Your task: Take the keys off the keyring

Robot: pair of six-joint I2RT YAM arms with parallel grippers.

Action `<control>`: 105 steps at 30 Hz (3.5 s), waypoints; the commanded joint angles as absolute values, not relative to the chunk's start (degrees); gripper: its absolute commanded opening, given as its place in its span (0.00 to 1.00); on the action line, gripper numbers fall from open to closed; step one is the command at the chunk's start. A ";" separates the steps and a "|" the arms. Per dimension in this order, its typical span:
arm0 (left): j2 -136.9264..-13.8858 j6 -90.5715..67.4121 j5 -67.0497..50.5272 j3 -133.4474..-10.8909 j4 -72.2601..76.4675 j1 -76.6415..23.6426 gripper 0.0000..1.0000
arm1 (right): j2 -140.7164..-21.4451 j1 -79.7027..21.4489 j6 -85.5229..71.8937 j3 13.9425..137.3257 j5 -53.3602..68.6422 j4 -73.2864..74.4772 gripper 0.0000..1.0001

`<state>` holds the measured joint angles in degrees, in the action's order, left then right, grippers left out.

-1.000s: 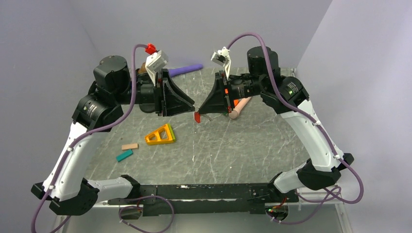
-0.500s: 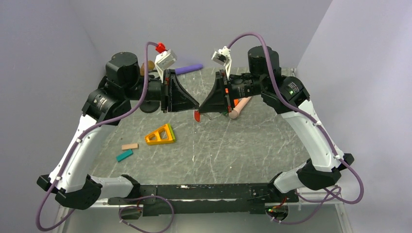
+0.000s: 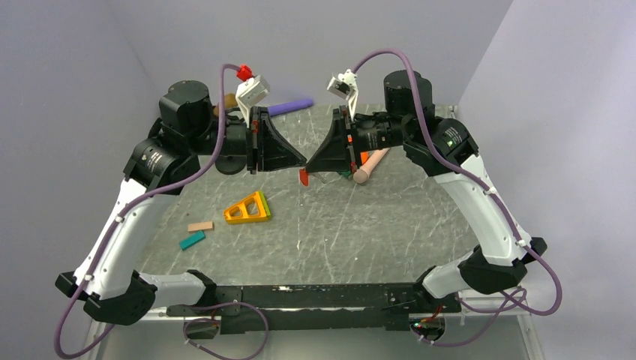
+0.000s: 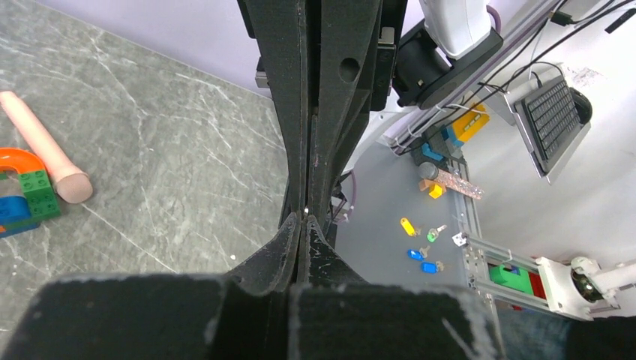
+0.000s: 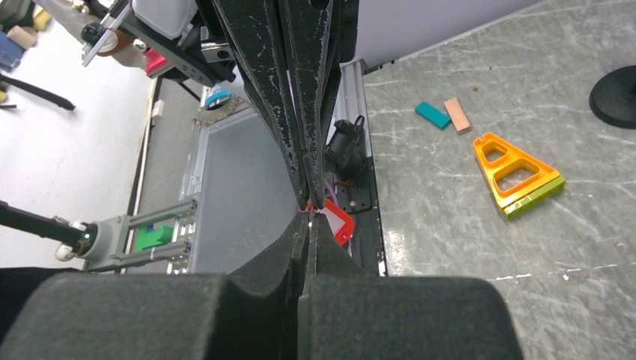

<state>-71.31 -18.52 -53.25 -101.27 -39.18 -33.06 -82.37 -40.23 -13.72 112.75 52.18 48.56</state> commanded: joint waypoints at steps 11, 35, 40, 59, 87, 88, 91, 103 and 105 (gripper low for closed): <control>-66.53 -28.29 -47.06 -97.72 -24.10 -33.37 0.00 | -77.26 -40.05 -20.07 107.76 43.64 27.85 0.00; -60.19 -31.43 -38.23 -89.28 -12.36 -35.11 0.00 | -74.26 -40.08 -29.37 100.82 36.47 9.09 0.00; -58.95 -31.23 -34.81 -87.81 -11.77 -35.97 0.00 | -73.56 -40.04 -32.01 98.57 35.52 4.93 0.00; -54.23 -30.99 -20.85 -81.27 -5.50 -39.70 0.00 | -75.17 -40.10 -40.11 95.14 32.83 -6.92 0.00; -56.27 -6.65 -20.47 -99.91 -33.95 -38.68 0.74 | -80.22 -39.66 -12.19 113.29 34.46 45.21 0.00; -57.02 -6.78 -22.40 -100.35 -34.16 -38.50 0.74 | -81.53 -39.66 -10.85 115.28 35.03 48.16 0.00; -59.41 -7.77 -29.76 -101.52 -35.20 -36.56 0.71 | -83.44 -40.17 -8.89 117.91 37.46 52.27 0.00; -63.08 -15.16 -50.02 -99.59 -30.68 -28.32 0.54 | -83.62 -40.74 -9.14 117.54 47.60 51.65 0.00; -63.33 -18.12 -53.30 -98.44 -27.92 -27.14 0.52 | -83.39 -40.73 -9.83 117.22 48.72 50.35 0.00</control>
